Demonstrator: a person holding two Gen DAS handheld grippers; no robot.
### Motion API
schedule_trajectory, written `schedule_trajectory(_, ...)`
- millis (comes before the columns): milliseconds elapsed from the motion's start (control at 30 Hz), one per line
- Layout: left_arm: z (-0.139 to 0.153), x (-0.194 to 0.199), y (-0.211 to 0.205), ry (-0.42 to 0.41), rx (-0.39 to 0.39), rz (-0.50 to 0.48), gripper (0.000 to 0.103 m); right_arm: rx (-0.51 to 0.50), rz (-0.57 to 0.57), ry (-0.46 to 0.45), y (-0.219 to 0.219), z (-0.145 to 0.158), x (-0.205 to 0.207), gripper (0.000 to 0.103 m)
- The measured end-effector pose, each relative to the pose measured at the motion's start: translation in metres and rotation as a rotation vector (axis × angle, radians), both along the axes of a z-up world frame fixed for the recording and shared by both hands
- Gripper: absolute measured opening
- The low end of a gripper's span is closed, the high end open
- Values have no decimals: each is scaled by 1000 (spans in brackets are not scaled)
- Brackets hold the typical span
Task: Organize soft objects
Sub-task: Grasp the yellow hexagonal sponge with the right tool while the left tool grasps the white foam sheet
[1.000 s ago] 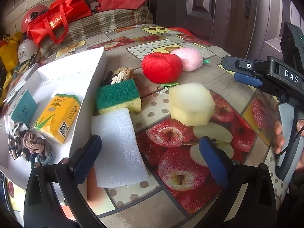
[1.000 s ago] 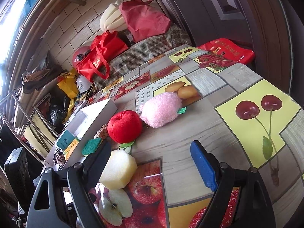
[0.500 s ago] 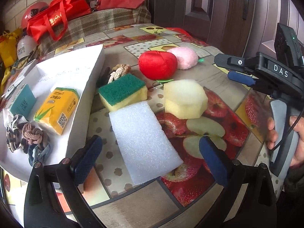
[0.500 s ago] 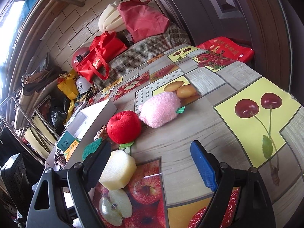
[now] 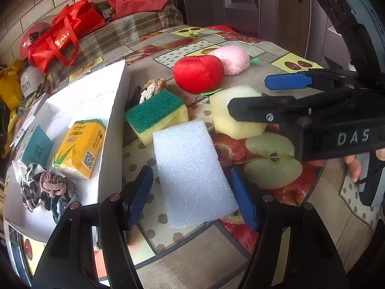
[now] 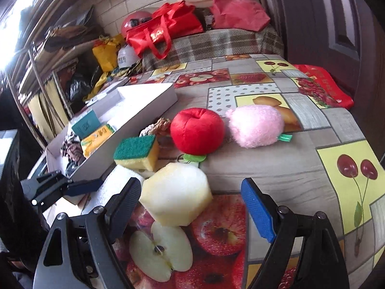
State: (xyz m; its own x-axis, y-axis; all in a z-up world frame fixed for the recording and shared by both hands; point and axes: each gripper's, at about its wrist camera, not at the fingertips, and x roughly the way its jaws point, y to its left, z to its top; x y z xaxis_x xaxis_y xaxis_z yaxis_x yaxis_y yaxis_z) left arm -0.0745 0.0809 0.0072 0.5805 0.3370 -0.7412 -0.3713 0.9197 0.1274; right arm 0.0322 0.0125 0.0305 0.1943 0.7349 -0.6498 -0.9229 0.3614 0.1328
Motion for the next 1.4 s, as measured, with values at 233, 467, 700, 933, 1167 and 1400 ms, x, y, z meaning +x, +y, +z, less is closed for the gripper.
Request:
schedule_trajectory(233,0,0,-1,2,-5,-25,60,-169,6,-58,31,-20,-11,67)
schedule_trajectory(467,13,-10,-21,-74,91,-64,52,92,-103,-15,-22,8,8,61)
schedule_trajectory(700,34,-30,-36,-224,242,-29,52,298,-237,-43,-57,30,14,61)
schedule_trajectory(933,41,-48,4,-304,181,114,52,331,-274,-55,-64,32,18,61)
schedule_trajectory(1167,42,-56,24,-329,162,180,52,327,-259,-110,-60,35,10,61)
schedule_trajectory(1400,43,-69,50,-360,123,250,52,291,-205,-177,-35,33,-8,61)
